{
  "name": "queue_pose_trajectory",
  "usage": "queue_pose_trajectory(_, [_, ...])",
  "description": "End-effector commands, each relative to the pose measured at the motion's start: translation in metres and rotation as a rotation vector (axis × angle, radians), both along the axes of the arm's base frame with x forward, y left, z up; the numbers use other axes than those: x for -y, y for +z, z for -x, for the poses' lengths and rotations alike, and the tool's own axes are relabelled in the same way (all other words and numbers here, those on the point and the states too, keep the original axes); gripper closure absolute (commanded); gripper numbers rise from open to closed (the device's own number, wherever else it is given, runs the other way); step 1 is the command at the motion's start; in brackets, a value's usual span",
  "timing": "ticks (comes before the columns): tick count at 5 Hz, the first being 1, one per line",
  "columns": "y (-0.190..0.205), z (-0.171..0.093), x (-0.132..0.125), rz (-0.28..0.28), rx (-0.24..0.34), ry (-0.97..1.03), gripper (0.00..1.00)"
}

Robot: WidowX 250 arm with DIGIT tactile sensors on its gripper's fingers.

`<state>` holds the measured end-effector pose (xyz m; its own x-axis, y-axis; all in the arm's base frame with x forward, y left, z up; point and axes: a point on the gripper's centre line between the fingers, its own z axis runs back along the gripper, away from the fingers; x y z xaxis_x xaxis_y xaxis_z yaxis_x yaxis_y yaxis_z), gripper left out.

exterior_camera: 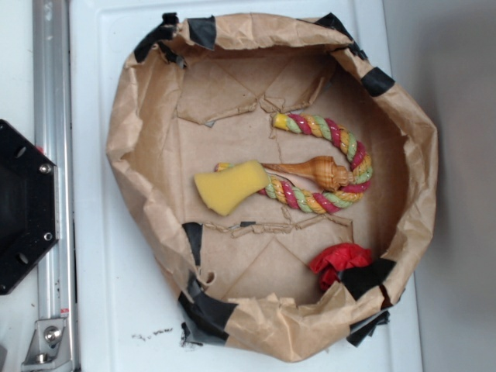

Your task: Grab the green sponge.

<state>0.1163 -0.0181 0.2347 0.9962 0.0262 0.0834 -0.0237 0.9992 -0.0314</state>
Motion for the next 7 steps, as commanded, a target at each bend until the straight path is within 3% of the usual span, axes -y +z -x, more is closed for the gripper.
queue_pose_trajectory(1, [0.0, 0.0, 0.0, 0.0, 0.0, 0.0, 0.0])
queue_pose_trajectory(2, [-0.028, -0.048, -0.02, 0.103, -0.044, 0.147, 0.0])
queue_pose_trajectory(3, [-0.041, -0.096, -0.028, 0.144, -0.054, 0.218, 0.0])
queue_pose_trajectory(4, [-0.061, -0.128, -0.036, 0.167, -0.073, 0.257, 0.0])
queue_pose_trajectory(5, [-0.112, -0.145, -0.03, 0.091, -0.148, 0.245, 0.0])
queue_pose_trajectory(6, [-0.163, -0.14, -0.025, 0.019, -0.23, 0.233, 0.0])
queue_pose_trajectory(7, [-0.192, -0.15, -0.027, -0.015, -0.256, 0.233, 0.0])
